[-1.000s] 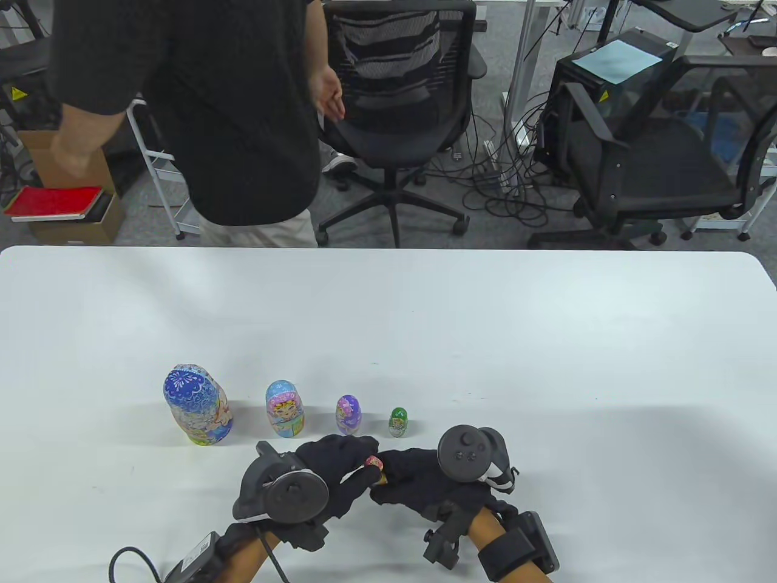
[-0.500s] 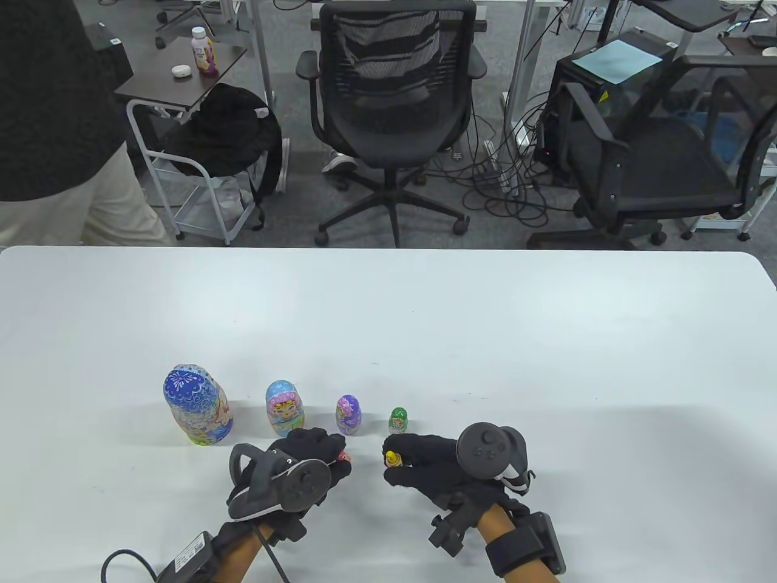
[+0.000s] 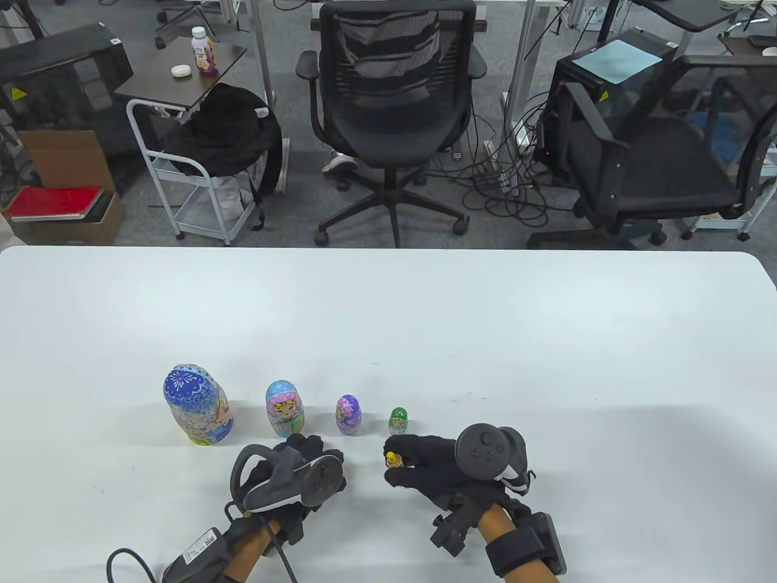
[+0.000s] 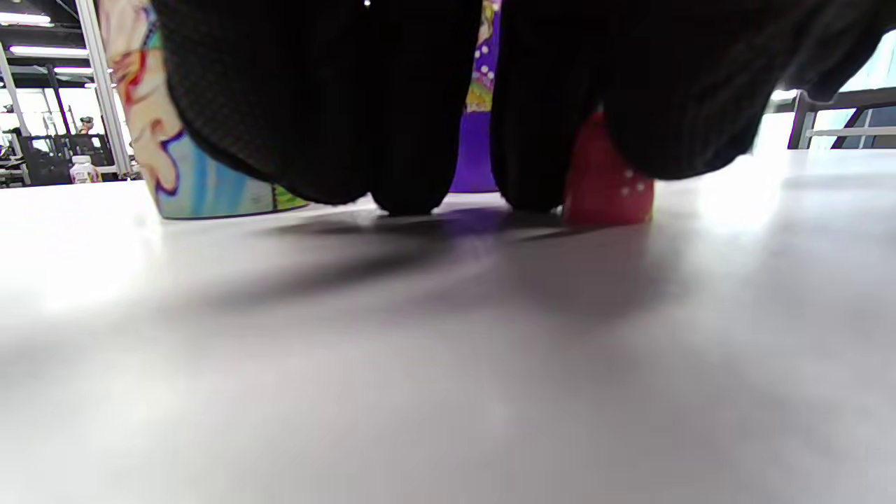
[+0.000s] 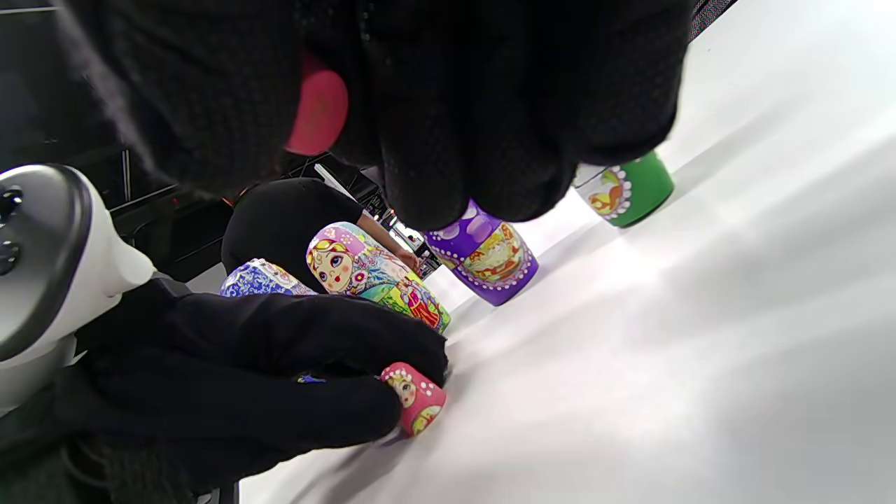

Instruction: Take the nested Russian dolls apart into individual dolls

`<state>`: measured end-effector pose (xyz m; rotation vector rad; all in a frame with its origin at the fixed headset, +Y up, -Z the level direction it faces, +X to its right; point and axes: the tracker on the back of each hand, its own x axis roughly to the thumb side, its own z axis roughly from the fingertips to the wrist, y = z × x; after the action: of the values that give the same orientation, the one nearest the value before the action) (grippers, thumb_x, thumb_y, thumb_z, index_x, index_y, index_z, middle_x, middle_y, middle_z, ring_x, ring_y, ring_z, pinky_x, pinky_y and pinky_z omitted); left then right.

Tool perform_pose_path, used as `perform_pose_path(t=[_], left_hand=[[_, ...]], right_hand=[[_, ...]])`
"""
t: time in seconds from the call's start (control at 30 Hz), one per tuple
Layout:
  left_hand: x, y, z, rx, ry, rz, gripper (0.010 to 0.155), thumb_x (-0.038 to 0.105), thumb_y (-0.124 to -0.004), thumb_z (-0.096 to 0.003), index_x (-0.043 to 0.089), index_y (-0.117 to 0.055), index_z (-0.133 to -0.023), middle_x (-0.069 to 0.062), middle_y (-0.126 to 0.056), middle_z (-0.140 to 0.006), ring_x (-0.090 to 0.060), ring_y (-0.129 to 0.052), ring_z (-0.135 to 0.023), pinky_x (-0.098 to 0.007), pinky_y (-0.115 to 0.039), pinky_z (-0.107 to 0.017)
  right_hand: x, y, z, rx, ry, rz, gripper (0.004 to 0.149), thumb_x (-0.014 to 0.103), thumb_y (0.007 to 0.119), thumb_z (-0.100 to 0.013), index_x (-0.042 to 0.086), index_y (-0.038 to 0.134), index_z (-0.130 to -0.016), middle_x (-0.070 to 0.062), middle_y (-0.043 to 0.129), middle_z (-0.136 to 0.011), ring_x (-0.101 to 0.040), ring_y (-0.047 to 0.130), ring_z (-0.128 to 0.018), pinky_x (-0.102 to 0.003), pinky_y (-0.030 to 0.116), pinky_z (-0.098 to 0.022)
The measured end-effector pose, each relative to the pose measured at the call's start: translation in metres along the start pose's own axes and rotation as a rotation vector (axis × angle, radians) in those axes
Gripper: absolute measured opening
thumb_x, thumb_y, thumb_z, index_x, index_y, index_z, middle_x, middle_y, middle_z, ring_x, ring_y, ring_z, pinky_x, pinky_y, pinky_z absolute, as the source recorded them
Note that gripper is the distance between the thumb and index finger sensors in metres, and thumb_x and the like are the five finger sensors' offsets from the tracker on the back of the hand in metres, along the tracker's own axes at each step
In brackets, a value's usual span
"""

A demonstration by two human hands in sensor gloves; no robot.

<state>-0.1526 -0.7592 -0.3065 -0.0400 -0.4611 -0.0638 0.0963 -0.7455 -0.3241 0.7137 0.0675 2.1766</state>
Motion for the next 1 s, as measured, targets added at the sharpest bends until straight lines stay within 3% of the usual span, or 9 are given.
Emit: perform_pose_path(t=[0.47,0.6,0.87,1.0], left_hand=[[0.002,0.002,-0.001,-0.01,0.01,-0.034,0.054,0.056,-0.076,-0.0513,0.027,-0.082,-0.096,-0.014,-0.085,-0.099,-0.042,-0.088,-0.084,-0.051,-0.08,-0.06],[-0.001,0.01,0.002,-0.008,0.014,-0.026,0.068,0.06,-0.076,-0.0493,0.021,-0.073,-0.104,-0.016,-0.082,-0.102,-0.043,-0.086,-0.087,-0.052,-0.079,-0.062],[0.006,0.054,0.03,0.4,-0.12,0.26,0.066,0.06,-0.074,-0.0504,0.021,-0.072,-0.104,-0.012,-0.087,-0.097,-0.039,-0.091,-0.082,-0.048,-0.083,-0.059],[0.019,0.062,0.03,0.461,-0.187,0.285,0.063,0.058,-0.075,-0.0508,0.021,-0.074,-0.102,-0.008,-0.092,-0.091,-0.033,-0.096,-0.077,-0.044,-0.086,-0.056]], right_hand=[[0.001,0.003,0.0,0.024,0.004,0.031,0.06,0.044,0.09,-0.039,0.011,0.083,-0.088,-0.016,0.102,-0.074,-0.038,0.098,-0.068,-0.049,0.083,-0.052],[0.001,0.003,0.0,0.027,0.003,0.037,0.06,0.044,0.09,-0.039,0.011,0.083,-0.088,-0.016,0.102,-0.074,-0.038,0.099,-0.068,-0.049,0.083,-0.052],[0.007,0.012,-0.002,0.074,-0.01,0.037,0.06,0.043,0.091,-0.039,0.01,0.083,-0.088,-0.016,0.102,-0.074,-0.038,0.098,-0.068,-0.049,0.083,-0.052],[0.011,0.017,-0.002,0.094,-0.024,0.05,0.06,0.043,0.091,-0.039,0.01,0.083,-0.088,-0.016,0.102,-0.074,-0.037,0.099,-0.068,-0.049,0.083,-0.052]])
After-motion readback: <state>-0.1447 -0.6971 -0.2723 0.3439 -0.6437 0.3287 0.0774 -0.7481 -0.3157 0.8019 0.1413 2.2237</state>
